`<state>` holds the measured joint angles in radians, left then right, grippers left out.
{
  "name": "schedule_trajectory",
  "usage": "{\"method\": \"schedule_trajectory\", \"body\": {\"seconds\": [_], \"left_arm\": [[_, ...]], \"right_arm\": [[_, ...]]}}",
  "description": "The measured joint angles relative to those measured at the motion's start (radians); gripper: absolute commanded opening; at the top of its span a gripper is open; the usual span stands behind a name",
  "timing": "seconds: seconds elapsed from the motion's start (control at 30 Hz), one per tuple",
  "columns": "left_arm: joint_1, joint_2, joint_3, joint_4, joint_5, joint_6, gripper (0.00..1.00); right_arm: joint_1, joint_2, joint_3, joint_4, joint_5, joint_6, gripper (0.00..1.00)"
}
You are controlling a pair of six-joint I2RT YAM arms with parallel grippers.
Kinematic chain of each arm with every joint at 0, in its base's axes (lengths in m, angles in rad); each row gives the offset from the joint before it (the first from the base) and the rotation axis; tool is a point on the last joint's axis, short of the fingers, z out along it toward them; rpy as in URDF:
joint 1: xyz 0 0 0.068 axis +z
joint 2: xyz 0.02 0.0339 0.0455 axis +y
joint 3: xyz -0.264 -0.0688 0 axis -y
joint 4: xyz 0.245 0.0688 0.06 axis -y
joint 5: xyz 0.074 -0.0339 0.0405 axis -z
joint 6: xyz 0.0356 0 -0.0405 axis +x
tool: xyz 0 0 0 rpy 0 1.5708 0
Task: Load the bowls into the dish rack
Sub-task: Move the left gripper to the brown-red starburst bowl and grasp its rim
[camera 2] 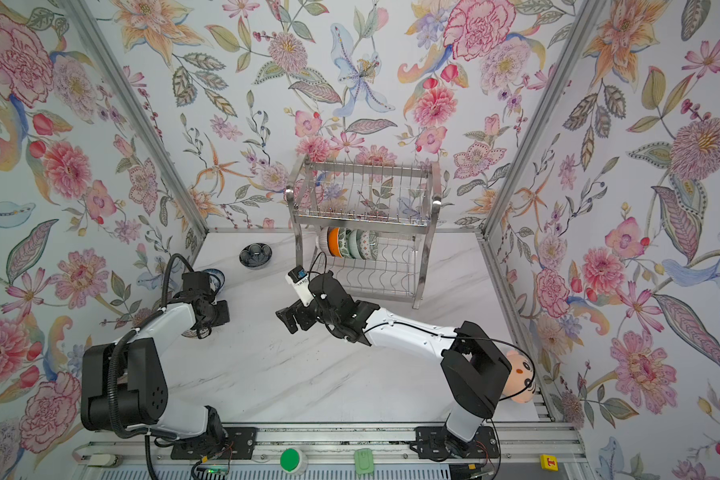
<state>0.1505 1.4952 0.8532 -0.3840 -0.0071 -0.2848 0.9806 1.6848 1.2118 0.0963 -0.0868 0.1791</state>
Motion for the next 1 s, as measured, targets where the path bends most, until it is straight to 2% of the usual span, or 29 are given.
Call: {"method": "schedule_trajectory", "body": {"seconds": [0.07,0.17,0.37,0.47,0.77,1.0], "left_arm": [[0.000,0.000,0.000,0.003,0.000,0.000,0.11],[0.000,-0.003,0.000,0.014,-0.007,0.008,0.00],[-0.001,-0.024,0.000,0.013,0.006,0.005,0.00],[-0.032,-0.056,-0.010,0.006,0.021,-0.017,0.00],[-0.314,-0.171,-0.049,-0.023,0.082,-0.155,0.00],[-0.564,-0.174,-0.034,0.003,0.079,-0.286,0.00]], "right_arm": [[0.000,0.000,0.000,0.000,0.002,0.001,0.99],[0.000,0.000,0.000,0.000,0.002,0.004,0.99],[-0.003,-0.002,-0.010,0.000,0.014,0.010,0.99],[-0.013,-0.013,-0.030,-0.007,0.016,0.016,0.99],[-0.103,-0.143,-0.109,-0.049,0.016,0.019,0.99],[-0.206,-0.303,-0.238,-0.075,0.018,0.027,0.99]]}}
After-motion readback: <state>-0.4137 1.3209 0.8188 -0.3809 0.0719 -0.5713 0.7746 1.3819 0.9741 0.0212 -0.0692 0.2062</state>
